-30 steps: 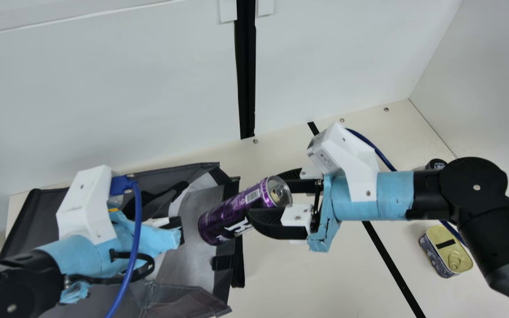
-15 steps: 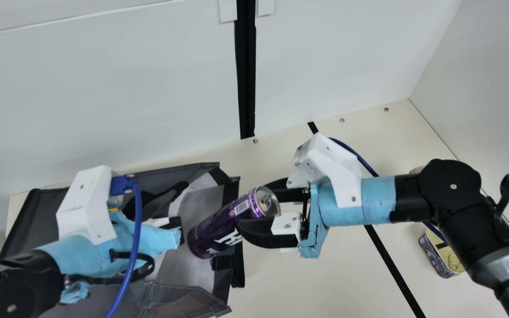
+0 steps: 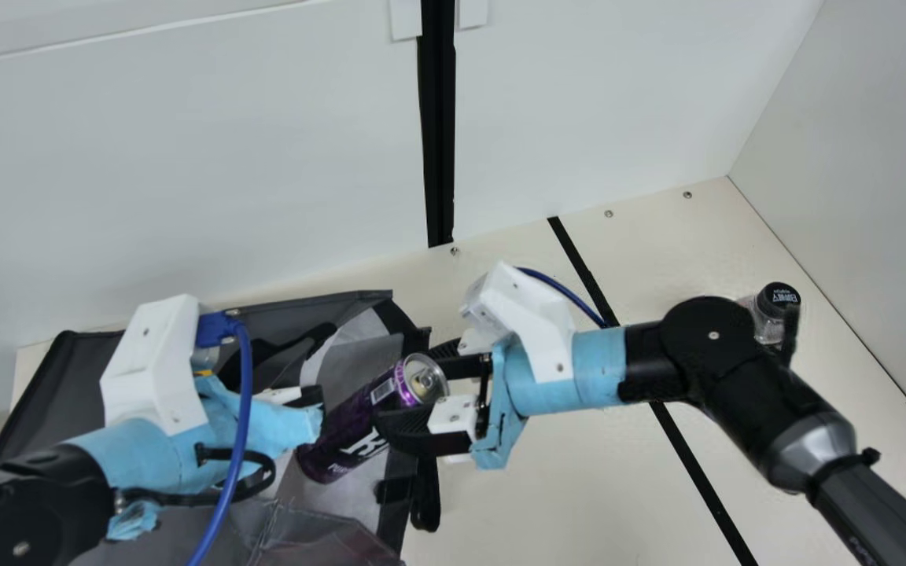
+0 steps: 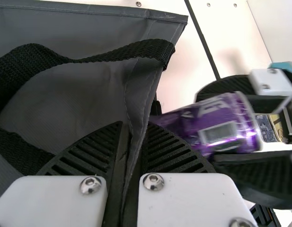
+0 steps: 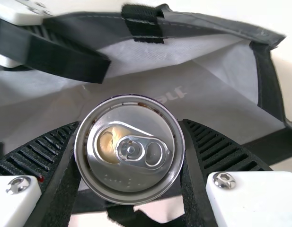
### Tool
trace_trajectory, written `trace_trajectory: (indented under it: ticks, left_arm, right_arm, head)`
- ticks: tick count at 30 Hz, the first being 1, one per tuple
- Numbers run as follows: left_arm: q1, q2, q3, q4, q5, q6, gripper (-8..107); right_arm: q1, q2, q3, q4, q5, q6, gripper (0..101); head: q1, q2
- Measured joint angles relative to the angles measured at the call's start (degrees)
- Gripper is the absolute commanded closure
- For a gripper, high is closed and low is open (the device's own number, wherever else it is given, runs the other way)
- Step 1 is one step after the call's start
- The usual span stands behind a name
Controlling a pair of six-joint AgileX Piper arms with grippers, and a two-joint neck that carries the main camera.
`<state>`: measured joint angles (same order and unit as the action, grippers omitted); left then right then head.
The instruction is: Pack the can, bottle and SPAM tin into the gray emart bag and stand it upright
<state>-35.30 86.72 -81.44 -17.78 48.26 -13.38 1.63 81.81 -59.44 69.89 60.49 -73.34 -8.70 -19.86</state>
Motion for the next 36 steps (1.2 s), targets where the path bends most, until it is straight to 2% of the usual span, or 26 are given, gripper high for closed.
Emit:
trace_trajectory:
  ticks: [15,25,36]
  left_arm:
    - [0.0,0.0,0.0,0.0,0.0,0.0,107]
    - [0.0,0.0,0.0,0.0,0.0,0.0,107]
    - [0.0,0.0,0.0,0.0,0.0,0.0,107]
  right_arm:
    - [7.86,7.41,0.54,6.46,-7.7,-4.51,101]
    - [12.0,12.24,0.12,9.41,-10.84,-6.8,101]
    - [14.45,15.38,-1.18,9.12,-12.88,-7.0,65]
  head:
    - [0.0,-0.09]
    - [0.0,-0.09]
    - [0.0,-0.09]
